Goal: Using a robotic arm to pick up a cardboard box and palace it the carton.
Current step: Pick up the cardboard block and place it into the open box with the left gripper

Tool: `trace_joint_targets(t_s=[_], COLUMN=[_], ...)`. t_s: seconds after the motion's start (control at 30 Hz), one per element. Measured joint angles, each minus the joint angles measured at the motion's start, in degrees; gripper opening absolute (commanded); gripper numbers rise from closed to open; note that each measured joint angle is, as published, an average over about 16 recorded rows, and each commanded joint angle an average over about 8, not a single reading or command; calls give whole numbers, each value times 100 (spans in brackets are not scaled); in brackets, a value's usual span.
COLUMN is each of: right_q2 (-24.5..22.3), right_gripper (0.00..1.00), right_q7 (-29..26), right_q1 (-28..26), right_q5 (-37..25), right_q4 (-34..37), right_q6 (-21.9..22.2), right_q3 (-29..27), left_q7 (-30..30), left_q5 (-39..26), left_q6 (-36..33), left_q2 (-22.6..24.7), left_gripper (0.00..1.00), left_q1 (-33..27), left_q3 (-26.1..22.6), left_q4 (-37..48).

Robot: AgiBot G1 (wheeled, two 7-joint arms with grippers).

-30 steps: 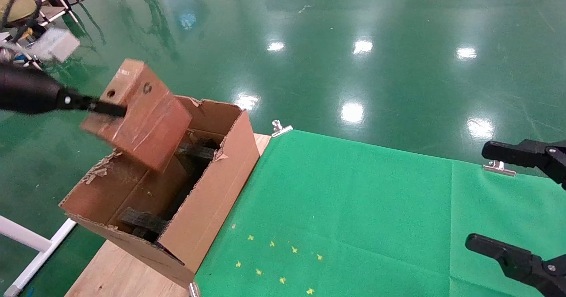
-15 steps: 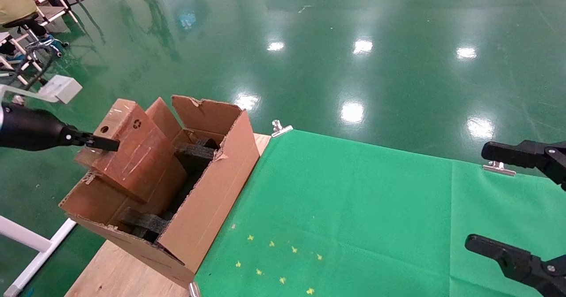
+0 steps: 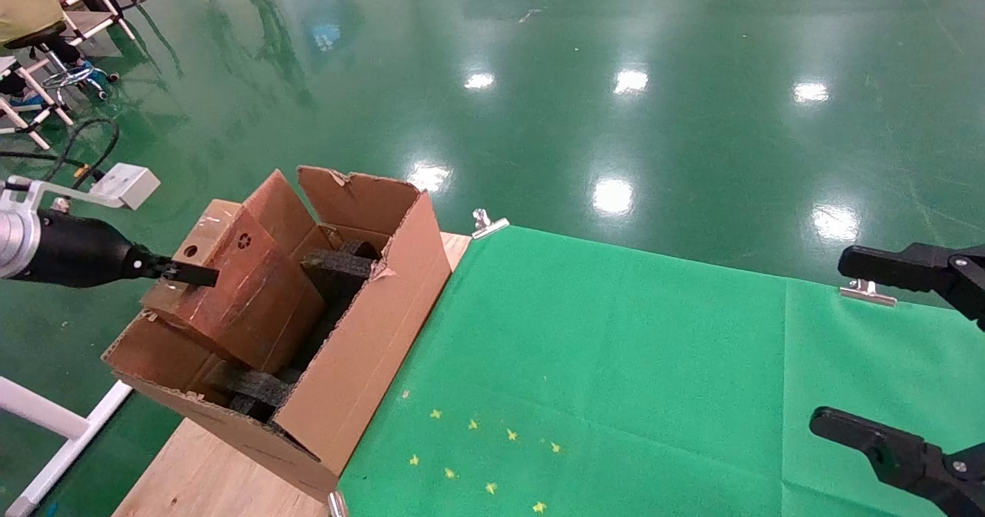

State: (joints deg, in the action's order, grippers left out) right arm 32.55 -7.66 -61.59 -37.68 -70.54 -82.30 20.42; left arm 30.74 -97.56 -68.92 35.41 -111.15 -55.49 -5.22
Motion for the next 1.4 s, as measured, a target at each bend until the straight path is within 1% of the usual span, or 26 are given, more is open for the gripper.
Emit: trace_joint_targets(t_s=[0.5, 1.4], right_q2=[0, 0], right_gripper=[100, 100], right_q7=[0, 0], right_q1=[0, 0], right_q5=[0, 0], right_q4=[0, 0], right_q6=[0, 0], right_q3=[0, 0], left_q7=[-173, -90], left_q5=[128, 404], left_q6=[1041, 1984], left_q2=[248, 874], left_gripper=[0, 0], left_q1=[538, 1542], left_q3=[92, 286], left_q4=[446, 579])
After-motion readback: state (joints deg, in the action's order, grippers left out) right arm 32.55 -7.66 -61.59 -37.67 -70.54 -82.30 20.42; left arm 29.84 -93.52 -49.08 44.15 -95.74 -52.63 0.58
